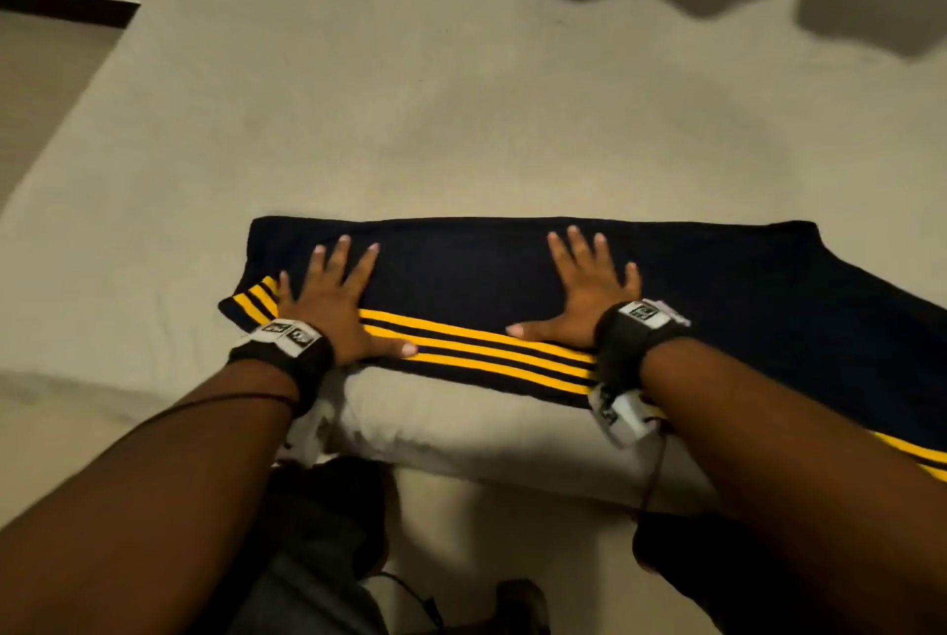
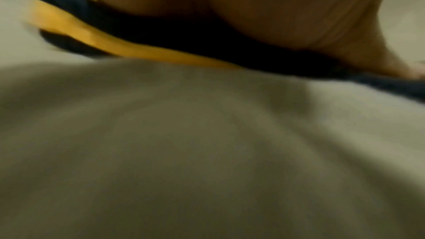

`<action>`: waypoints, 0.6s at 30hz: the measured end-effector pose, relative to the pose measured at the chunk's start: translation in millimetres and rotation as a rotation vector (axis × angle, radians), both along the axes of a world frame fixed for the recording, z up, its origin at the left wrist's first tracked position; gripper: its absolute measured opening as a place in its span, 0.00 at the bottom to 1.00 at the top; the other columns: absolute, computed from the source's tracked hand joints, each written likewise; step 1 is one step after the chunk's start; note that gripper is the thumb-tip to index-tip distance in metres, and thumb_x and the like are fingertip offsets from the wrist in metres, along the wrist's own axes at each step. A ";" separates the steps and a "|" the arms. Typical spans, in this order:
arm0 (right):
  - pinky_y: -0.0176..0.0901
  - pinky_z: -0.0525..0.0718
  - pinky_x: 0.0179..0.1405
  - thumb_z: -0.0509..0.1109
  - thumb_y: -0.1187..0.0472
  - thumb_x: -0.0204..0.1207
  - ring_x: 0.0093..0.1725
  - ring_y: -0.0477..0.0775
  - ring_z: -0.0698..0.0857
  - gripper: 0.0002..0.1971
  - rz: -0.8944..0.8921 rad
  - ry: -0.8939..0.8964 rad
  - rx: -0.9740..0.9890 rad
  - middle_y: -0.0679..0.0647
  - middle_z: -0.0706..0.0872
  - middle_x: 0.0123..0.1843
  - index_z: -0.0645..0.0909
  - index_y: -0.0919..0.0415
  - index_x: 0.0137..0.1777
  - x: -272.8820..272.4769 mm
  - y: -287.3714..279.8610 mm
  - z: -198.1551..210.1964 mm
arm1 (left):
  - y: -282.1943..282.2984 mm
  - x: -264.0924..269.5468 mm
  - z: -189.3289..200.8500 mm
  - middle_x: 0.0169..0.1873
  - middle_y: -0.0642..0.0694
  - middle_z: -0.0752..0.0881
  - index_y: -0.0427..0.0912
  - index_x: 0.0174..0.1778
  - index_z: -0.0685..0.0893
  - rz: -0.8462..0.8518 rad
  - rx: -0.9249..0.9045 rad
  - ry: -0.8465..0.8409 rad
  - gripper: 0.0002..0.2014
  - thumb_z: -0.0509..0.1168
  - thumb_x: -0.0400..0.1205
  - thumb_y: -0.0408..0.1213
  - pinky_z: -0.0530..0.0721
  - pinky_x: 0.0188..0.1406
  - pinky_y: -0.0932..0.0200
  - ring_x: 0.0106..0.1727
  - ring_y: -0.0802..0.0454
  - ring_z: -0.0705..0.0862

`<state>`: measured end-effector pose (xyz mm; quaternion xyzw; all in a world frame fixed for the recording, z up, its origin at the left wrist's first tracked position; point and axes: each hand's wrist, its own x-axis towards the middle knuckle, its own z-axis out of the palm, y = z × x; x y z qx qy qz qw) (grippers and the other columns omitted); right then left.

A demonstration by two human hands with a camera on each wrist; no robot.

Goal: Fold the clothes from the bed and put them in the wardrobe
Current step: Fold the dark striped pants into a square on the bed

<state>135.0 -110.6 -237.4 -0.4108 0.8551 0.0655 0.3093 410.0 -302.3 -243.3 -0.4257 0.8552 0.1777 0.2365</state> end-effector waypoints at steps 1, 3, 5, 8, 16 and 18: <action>0.77 0.39 0.82 0.65 0.09 0.44 0.87 0.56 0.28 0.75 -0.049 0.015 0.038 0.41 0.24 0.87 0.27 0.34 0.85 -23.1 15.3 3.3 | -3.8 19.0 1.2 0.86 0.55 0.25 0.70 0.82 0.25 0.036 -0.005 -0.037 0.75 0.60 0.45 0.91 0.37 0.84 0.26 0.88 0.43 0.30; 0.80 0.42 0.82 0.65 0.08 0.38 0.88 0.56 0.29 0.78 -0.153 0.040 0.092 0.42 0.25 0.87 0.27 0.33 0.84 -65.5 50.3 9.9 | -7.5 48.8 6.4 0.84 0.55 0.22 0.70 0.79 0.21 0.121 0.012 -0.091 0.78 0.61 0.40 0.91 0.41 0.83 0.24 0.88 0.41 0.29; 0.82 0.45 0.82 0.66 0.09 0.34 0.88 0.56 0.30 0.80 -0.196 0.049 0.126 0.43 0.25 0.88 0.27 0.34 0.85 -92.3 76.9 13.5 | -8.7 63.9 12.3 0.84 0.55 0.22 0.70 0.79 0.21 0.203 0.048 -0.109 0.80 0.64 0.40 0.90 0.43 0.82 0.20 0.87 0.39 0.28; 0.81 0.44 0.82 0.63 0.07 0.33 0.87 0.60 0.28 0.80 -0.214 0.063 0.069 0.45 0.25 0.88 0.25 0.33 0.84 -87.7 85.1 21.7 | -3.7 48.9 25.3 0.86 0.51 0.27 0.70 0.82 0.24 0.194 -0.015 -0.018 0.76 0.56 0.42 0.94 0.41 0.79 0.18 0.87 0.37 0.30; 0.75 0.38 0.84 0.56 0.12 0.61 0.88 0.57 0.29 0.59 0.047 0.014 -0.189 0.45 0.30 0.90 0.31 0.34 0.86 75.7 84.9 -5.4 | 100.9 -45.7 -3.9 0.90 0.52 0.38 0.70 0.87 0.42 -0.349 -0.097 0.121 0.46 0.36 0.72 0.84 0.47 0.84 0.25 0.90 0.40 0.39; 0.71 0.41 0.85 0.55 0.15 0.67 0.89 0.56 0.34 0.55 0.049 0.066 -0.207 0.45 0.35 0.91 0.36 0.36 0.88 69.7 114.9 -12.3 | 99.2 -45.5 -13.7 0.88 0.53 0.33 0.71 0.86 0.36 -0.288 -0.101 0.041 0.52 0.46 0.68 0.86 0.42 0.84 0.27 0.89 0.40 0.36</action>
